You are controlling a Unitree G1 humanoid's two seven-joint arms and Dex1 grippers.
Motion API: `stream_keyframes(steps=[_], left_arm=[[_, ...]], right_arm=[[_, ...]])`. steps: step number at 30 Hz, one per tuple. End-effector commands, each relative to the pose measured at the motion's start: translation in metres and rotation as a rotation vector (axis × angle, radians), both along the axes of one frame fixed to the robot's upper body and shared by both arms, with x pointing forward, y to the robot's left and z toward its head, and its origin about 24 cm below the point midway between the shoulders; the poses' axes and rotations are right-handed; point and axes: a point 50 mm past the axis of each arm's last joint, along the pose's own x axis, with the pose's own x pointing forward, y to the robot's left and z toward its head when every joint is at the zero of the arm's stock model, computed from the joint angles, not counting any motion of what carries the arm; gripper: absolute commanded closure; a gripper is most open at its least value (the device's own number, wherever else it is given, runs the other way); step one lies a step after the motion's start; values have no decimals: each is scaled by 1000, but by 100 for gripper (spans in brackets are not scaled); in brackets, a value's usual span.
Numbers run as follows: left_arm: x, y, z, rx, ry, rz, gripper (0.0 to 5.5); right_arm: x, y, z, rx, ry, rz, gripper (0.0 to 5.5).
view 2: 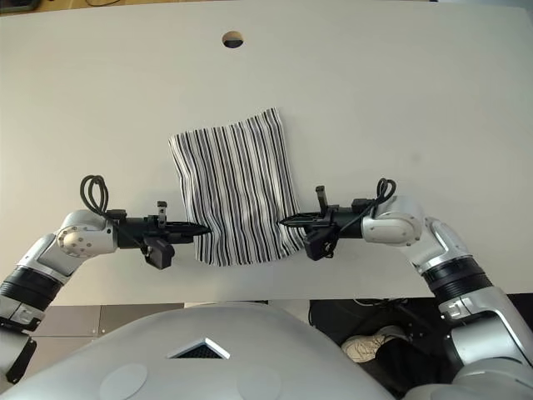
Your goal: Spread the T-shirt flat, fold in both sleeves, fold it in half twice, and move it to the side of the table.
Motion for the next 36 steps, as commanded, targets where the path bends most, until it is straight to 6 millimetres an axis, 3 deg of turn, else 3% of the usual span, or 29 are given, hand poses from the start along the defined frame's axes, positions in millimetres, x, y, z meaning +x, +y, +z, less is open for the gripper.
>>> stream_keyframes(steps=[1, 5, 11, 17, 22, 27, 36], left_arm=[[-6, 7, -6, 35, 40, 0, 540], [-12, 8, -2, 4, 116, 0, 540], [-29, 22, 37, -99, 652, 4, 540], [-40, 17, 58, -178, 862, -38, 540], [-34, 14, 64, -213, 907, -4, 540], [-22, 30, 59, -233, 904, 95, 540], [-8, 48, 36, -197, 907, 217, 540]], right_arm=[[-10, -4, -19, -97, 124, 3, 534], [-11, -4, -9, -45, 189, -21, 534], [-24, -10, 34, 62, 567, -33, 534], [-43, -11, 59, 73, 749, 30, 534], [-44, -12, 65, 104, 793, -4, 534], [-26, -11, 71, 186, 787, -98, 534], [-4, -7, 63, 257, 744, -223, 534]])
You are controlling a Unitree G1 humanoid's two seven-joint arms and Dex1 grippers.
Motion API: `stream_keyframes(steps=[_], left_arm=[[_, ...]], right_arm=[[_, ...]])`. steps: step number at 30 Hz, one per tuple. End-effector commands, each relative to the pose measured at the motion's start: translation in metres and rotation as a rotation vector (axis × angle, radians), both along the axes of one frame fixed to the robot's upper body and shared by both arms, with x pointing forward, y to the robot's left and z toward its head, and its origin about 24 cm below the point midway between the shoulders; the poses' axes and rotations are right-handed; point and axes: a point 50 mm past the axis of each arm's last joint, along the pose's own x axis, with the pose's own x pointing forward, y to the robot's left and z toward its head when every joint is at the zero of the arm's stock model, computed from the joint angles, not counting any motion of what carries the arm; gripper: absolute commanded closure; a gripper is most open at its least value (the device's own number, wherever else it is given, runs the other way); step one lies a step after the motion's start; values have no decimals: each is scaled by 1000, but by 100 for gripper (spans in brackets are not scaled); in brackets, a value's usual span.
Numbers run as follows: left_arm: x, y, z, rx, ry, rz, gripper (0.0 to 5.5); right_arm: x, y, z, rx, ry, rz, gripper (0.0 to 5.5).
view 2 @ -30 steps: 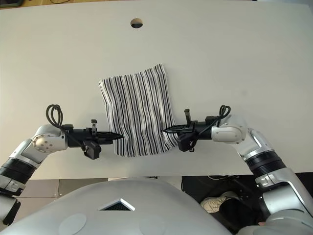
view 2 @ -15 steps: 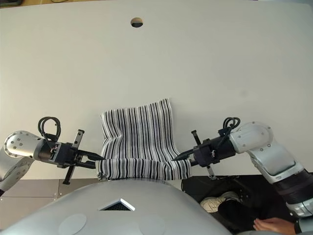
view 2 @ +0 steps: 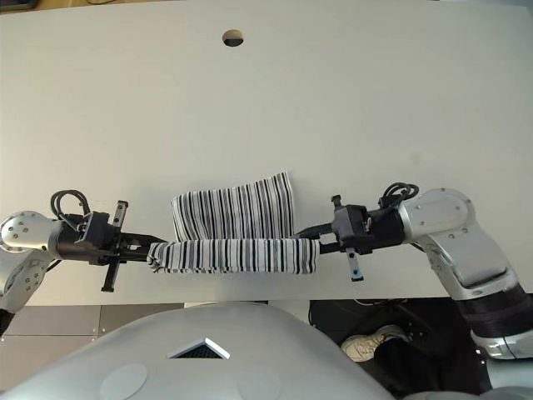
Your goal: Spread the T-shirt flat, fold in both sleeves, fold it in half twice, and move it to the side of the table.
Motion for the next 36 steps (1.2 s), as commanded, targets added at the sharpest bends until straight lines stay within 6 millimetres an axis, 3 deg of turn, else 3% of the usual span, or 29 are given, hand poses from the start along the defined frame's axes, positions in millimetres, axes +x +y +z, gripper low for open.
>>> stream_keyframes(steps=[1, 11, 12, 19, 26, 29, 34, 36], left_arm=[[11, 8, -10, 89, -25, 37, 540], [31, 17, -29, 145, -35, 189, 540], [32, 18, -30, 141, -23, 208, 540], [50, 32, -31, 126, 16, 364, 426], [74, 43, -33, 120, 48, 576, 324], [89, 54, -37, 150, 24, 744, 278], [117, 61, -24, 54, -126, 1007, 244], [123, 58, -13, -42, -222, 1088, 244]], right_arm=[[12, -1, -8, -38, -31, -65, 534], [30, 2, -29, -49, -46, -214, 535], [33, 3, -30, -45, -38, -235, 498], [55, 0, -32, -51, -14, -396, 376], [83, -4, -31, -61, -68, -611, 374], [99, -5, -25, -46, -237, -731, 374], [67, 33, -15, 166, -389, -500, 374], [48, 49, -24, 190, -403, -375, 374]])
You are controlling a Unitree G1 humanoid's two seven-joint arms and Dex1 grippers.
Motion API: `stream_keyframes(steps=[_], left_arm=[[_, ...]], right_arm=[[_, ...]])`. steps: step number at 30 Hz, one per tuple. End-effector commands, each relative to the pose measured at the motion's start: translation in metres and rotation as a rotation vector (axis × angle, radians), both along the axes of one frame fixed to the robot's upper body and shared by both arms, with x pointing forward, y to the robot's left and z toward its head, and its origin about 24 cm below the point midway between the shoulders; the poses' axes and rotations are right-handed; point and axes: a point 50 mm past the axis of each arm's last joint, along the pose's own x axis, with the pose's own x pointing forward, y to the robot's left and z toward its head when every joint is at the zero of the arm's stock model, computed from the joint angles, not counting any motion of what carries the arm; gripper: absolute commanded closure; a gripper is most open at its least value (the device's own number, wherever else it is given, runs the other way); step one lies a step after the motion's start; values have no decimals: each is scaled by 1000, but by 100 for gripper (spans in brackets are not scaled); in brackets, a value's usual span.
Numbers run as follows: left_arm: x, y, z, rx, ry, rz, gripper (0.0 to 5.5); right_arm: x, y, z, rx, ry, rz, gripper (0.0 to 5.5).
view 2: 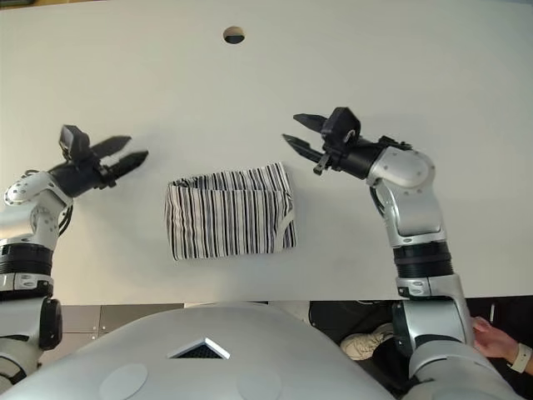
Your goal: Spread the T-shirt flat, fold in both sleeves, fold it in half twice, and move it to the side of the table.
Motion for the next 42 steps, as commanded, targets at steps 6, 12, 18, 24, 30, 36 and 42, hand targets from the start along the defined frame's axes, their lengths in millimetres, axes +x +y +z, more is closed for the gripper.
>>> stream_keyframes(steps=[6, 12, 18, 24, 30, 36, 42], left_arm=[[31, -51, 55, -96, -747, 303, 244], [27, -72, 61, -130, -896, 352, 244], [26, -91, 58, -169, -903, 337, 244], [45, -115, 74, -221, -916, 330, 244], [65, -125, 94, -329, -856, 400, 244], [104, -140, 114, -473, -662, 509, 244], [103, -151, 145, -393, -847, 474, 244]], right_arm=[[-32, 68, -57, -58, -111, 146, 374], [-19, 37, -110, -465, -115, 83, 374], [22, -91, -98, -913, -200, -289, 374], [36, -179, -55, -1131, -262, -619, 374], [85, -169, 5, -1091, -598, -814, 374], [128, -81, 96, -355, -1049, -1121, 374], [119, -18, 90, 246, -742, -968, 374]])
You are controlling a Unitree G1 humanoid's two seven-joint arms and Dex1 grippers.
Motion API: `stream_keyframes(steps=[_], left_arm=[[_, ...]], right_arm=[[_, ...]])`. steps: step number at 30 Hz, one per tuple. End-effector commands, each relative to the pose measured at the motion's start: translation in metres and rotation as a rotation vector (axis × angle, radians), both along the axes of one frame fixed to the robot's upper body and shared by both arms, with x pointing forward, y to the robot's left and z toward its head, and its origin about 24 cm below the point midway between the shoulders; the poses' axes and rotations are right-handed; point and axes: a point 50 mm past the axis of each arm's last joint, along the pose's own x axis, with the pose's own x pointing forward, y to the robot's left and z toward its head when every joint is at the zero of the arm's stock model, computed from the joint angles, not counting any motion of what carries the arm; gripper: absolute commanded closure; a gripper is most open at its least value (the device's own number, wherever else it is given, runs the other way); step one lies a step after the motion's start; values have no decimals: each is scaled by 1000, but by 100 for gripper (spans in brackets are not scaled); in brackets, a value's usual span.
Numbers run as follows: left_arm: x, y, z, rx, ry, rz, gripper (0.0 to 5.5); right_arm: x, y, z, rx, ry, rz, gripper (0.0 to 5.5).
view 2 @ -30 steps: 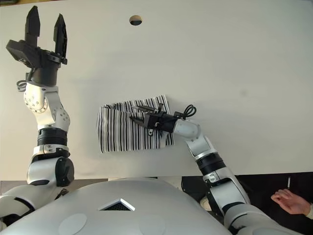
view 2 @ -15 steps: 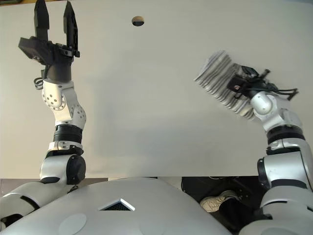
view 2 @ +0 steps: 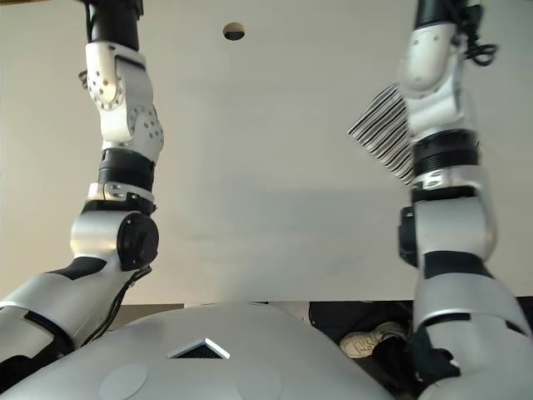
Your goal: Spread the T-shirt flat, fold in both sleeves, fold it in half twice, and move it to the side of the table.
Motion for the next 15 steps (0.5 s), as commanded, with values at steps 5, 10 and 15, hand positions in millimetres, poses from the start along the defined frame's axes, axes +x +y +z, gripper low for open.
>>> stream_keyframes(steps=[5, 10, 15], left_arm=[[-16, 11, 13, 102, -188, -1, 244], [-20, 17, 14, 135, -213, 3, 244], [-25, 31, 19, 131, -226, 24, 244]], right_arm=[[-17, 33, -3, 205, 64, 304, 374], [-24, 40, -4, 223, 89, 373, 374], [-21, 59, -2, 219, 116, 434, 374]])
